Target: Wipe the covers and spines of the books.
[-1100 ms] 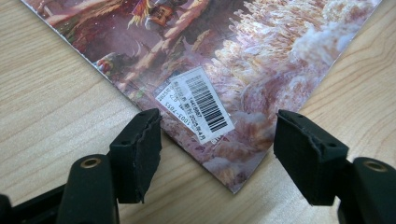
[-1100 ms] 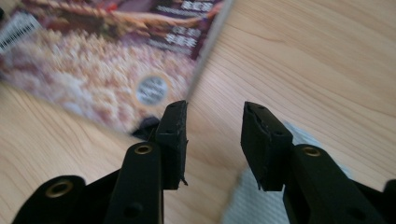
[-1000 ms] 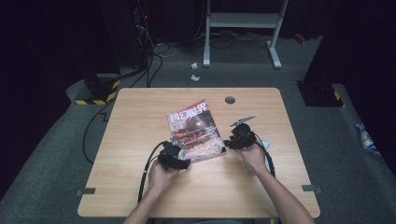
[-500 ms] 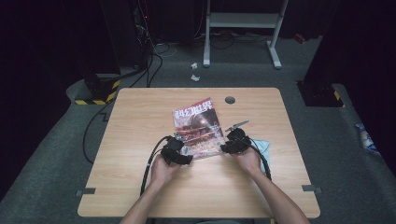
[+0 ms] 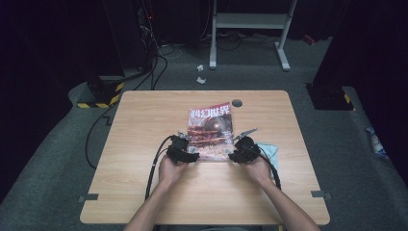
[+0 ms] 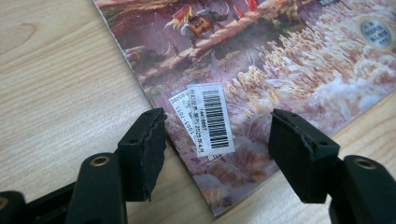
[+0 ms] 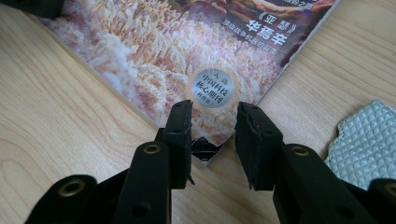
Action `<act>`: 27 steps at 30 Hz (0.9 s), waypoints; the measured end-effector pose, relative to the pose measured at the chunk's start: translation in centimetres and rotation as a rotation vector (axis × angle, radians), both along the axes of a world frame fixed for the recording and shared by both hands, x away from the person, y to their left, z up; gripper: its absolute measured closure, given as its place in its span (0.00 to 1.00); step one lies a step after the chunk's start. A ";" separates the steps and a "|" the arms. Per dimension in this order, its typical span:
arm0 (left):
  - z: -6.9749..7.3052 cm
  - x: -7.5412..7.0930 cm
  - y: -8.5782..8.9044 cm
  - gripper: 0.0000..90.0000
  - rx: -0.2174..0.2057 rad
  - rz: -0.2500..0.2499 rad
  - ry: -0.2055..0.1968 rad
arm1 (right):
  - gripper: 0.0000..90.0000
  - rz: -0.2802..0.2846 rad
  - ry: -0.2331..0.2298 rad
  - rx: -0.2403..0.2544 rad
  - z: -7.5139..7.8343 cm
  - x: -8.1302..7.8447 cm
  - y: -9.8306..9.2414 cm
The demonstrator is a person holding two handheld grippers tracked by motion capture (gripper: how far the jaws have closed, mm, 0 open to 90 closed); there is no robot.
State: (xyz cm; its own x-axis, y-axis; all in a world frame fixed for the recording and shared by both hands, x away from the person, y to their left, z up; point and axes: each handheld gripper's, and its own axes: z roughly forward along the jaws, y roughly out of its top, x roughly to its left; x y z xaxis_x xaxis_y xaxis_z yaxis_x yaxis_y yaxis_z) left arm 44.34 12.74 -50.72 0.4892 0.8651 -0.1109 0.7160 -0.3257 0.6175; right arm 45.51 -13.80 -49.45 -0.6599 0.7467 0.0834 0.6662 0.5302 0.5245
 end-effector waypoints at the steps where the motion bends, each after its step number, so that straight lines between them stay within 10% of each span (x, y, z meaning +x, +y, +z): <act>1: 0.0 0.1 -0.1 0.41 -0.005 0.004 0.002 | 0.74 0.000 0.000 0.000 0.0 0.0 0.0; 27: 2.1 -2.3 2.7 0.36 -0.074 0.052 -0.119 | 0.65 -0.104 -0.156 0.092 2.5 -1.3 -6.9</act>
